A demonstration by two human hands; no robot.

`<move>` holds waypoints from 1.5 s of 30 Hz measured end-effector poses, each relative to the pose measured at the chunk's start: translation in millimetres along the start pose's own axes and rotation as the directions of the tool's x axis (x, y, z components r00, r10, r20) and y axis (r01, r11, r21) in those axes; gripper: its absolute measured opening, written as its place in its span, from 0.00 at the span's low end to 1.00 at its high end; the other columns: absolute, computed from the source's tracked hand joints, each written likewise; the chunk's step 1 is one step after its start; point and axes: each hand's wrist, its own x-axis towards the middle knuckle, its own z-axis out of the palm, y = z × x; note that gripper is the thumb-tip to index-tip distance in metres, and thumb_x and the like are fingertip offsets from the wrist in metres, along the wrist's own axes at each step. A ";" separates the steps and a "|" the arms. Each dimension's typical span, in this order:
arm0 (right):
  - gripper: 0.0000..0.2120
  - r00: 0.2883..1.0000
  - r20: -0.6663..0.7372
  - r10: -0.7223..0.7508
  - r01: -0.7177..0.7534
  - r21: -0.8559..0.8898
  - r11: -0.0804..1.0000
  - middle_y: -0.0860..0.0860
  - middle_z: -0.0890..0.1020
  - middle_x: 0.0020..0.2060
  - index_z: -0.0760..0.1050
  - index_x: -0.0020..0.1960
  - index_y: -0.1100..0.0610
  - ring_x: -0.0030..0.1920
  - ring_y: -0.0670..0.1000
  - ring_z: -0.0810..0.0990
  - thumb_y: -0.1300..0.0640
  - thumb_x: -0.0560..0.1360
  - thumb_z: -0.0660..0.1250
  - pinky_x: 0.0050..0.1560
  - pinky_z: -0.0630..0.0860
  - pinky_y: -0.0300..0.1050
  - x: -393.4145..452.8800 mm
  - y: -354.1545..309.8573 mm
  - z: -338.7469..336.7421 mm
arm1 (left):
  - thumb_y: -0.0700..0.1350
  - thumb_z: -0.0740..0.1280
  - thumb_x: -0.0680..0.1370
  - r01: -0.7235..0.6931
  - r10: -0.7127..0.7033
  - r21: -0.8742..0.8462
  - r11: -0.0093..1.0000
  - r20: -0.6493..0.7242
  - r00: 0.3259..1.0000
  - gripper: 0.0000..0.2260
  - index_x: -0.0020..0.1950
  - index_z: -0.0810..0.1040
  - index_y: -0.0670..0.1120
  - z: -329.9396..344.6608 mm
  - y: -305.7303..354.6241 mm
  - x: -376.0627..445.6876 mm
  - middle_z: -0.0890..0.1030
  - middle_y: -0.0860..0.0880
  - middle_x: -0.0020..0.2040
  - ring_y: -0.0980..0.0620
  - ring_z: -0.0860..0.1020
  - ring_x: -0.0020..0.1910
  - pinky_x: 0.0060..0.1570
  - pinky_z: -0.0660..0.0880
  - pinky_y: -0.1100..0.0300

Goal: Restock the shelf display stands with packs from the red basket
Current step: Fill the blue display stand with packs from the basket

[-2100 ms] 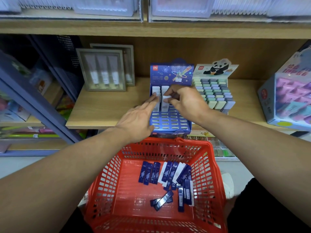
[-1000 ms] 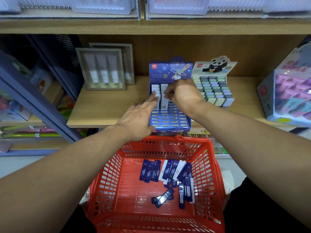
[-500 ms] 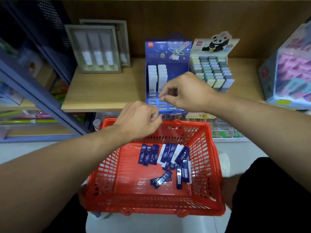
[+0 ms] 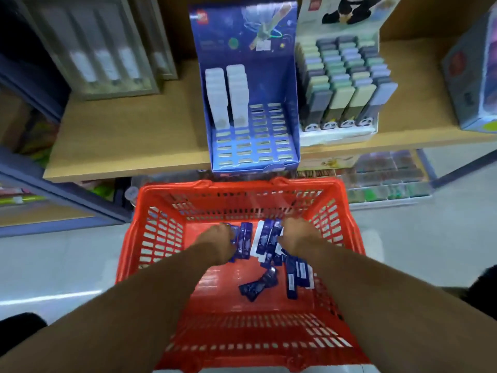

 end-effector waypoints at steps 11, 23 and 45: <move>0.22 0.971 -0.020 0.239 -0.227 0.245 0.943 0.55 0.81 0.60 0.66 0.67 0.54 0.60 0.59 0.80 0.59 0.76 0.69 0.55 0.76 0.52 68.1 13.7 61.1 | 0.38 0.60 0.80 0.147 -0.162 -0.322 0.935 -0.019 0.987 0.14 0.64 0.76 0.46 86.0 39.1 86.1 0.82 0.42 0.60 0.42 0.80 0.59 0.58 0.78 0.50; 0.29 0.958 -0.128 0.258 -0.221 0.245 0.944 0.54 0.83 0.49 0.57 0.71 0.54 0.49 0.58 0.83 0.61 0.76 0.69 0.41 0.71 0.48 58.5 15.6 62.2 | 0.43 0.66 0.78 0.229 -0.229 -0.239 0.944 0.026 0.973 0.14 0.62 0.75 0.43 76.8 52.2 95.9 0.81 0.43 0.58 0.43 0.81 0.55 0.51 0.80 0.51; 0.06 0.980 -0.168 -0.106 0.064 -0.240 0.969 0.52 0.83 0.52 0.79 0.54 0.54 0.51 0.55 0.83 0.55 0.78 0.70 0.46 0.77 0.47 -27.1 -11.9 -31.4 | 0.43 0.69 0.73 -0.123 0.118 -0.127 0.984 -0.047 0.992 0.19 0.64 0.77 0.49 9.3 -8.9 -16.5 0.82 0.44 0.61 0.41 0.79 0.61 0.56 0.76 0.53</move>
